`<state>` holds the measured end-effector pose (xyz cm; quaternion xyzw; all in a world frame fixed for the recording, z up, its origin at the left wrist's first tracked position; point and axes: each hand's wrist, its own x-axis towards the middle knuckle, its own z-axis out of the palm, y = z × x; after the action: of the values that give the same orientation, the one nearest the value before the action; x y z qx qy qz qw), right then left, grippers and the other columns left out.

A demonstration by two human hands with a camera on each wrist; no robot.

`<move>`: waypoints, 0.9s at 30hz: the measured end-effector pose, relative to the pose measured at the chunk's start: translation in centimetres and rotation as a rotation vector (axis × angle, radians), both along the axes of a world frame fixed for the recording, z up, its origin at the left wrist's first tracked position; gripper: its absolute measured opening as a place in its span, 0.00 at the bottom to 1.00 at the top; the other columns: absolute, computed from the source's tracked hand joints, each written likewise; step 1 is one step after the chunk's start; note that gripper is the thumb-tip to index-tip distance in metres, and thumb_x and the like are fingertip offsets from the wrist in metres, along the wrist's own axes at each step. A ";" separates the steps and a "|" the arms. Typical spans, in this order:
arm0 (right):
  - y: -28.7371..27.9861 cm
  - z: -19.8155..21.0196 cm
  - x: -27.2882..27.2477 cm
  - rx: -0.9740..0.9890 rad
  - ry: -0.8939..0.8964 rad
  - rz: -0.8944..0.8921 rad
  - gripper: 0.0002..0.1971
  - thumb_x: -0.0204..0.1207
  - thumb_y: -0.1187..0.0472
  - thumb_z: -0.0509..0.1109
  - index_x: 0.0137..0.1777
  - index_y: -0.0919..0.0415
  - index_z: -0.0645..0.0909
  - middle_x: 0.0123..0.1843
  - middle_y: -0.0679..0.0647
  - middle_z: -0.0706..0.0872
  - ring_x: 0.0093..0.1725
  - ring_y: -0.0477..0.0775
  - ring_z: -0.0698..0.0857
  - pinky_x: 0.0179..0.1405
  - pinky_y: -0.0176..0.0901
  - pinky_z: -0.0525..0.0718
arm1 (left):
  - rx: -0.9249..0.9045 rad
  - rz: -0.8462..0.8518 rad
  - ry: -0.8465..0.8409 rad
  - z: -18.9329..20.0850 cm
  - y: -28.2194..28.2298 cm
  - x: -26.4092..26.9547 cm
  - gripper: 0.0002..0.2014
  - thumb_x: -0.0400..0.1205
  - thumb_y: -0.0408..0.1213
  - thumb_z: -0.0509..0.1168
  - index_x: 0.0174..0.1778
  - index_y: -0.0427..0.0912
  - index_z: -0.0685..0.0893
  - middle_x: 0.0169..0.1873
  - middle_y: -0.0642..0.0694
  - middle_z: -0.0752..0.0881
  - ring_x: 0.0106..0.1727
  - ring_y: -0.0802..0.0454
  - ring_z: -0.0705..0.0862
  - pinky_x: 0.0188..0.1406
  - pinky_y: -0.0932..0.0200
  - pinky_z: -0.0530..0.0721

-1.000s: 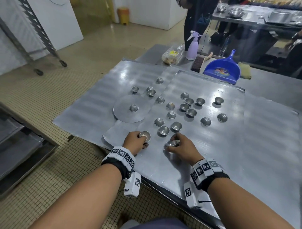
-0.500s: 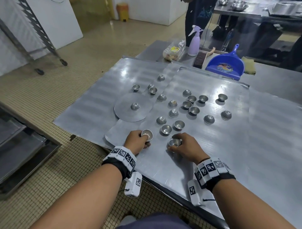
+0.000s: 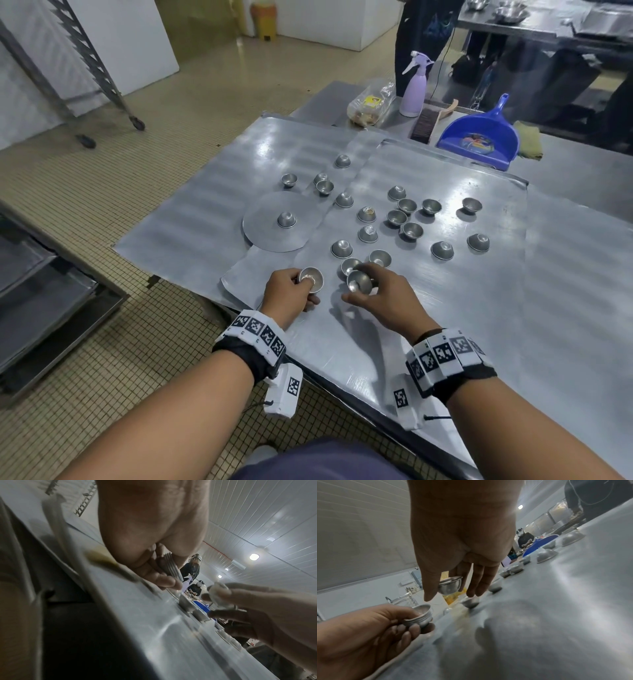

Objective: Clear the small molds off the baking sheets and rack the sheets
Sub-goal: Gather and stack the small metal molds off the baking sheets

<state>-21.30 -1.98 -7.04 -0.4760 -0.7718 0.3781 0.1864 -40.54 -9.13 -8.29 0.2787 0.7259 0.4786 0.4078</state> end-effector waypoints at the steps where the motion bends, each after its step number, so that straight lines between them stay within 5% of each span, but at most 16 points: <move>1: -0.1 0.4 -0.4 0.005 0.023 0.012 0.26 0.66 0.46 0.84 0.64 0.45 0.83 0.51 0.42 0.89 0.51 0.45 0.88 0.54 0.48 0.86 | 0.009 0.009 -0.025 0.1 0.0 0.1 0.07 0.82 0.27 0.63 0.47 0.33 0.87 0.30 0.34 0.89 0.28 0.45 0.90 0.31 0.54 0.87; 6: -0.7 1.4 -3.1 0.049 0.077 0.098 0.27 0.67 0.44 0.83 0.64 0.45 0.79 0.52 0.42 0.89 0.52 0.45 0.87 0.52 0.48 0.86 | 0.074 0.078 -0.245 1.1 0.1 0.7 0.09 0.82 0.31 0.67 0.40 0.34 0.90 0.35 0.33 0.89 0.34 0.41 0.90 0.43 0.43 0.92; 11: -1.1 0.9 -5.0 0.101 0.048 0.119 0.31 0.64 0.41 0.81 0.66 0.45 0.78 0.55 0.45 0.89 0.54 0.48 0.86 0.52 0.49 0.85 | 0.131 0.056 -0.422 1.9 0.1 1.1 0.17 0.86 0.44 0.61 0.39 0.39 0.89 0.38 0.36 0.89 0.39 0.44 0.88 0.36 0.49 0.88; 16: -1.0 0.9 -4.8 0.059 0.017 0.145 0.43 0.63 0.38 0.84 0.78 0.46 0.74 0.69 0.46 0.84 0.61 0.47 0.85 0.61 0.49 0.84 | 0.124 0.096 -0.351 1.9 0.1 0.7 0.11 0.82 0.38 0.68 0.43 0.35 0.91 0.33 0.39 0.88 0.34 0.47 0.87 0.30 0.57 0.86; 21: 1.6 0.1 -2.5 0.100 -0.142 -0.067 0.30 0.71 0.42 0.77 0.72 0.49 0.79 0.68 0.55 0.82 0.61 0.55 0.85 0.62 0.51 0.82 | 0.005 0.044 -0.205 0.3 0.2 -0.1 0.04 0.83 0.27 0.65 0.46 0.31 0.86 0.35 0.33 0.88 0.29 0.45 0.90 0.32 0.54 0.90; 27: 2.3 -1.1 -2.5 0.059 -0.241 -0.054 0.30 0.72 0.44 0.77 0.73 0.53 0.78 0.66 0.57 0.81 0.60 0.63 0.85 0.62 0.53 0.82 | 0.026 -0.011 -0.123 -0.8 -0.2 -0.4 0.04 0.84 0.25 0.65 0.49 0.31 0.86 0.38 0.33 0.88 0.30 0.44 0.91 0.38 0.51 0.92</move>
<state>-23.78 0.30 -8.12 -0.5329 -0.7864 0.2899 0.1163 -40.91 -9.37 -9.13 0.2581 0.6915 0.5021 0.4507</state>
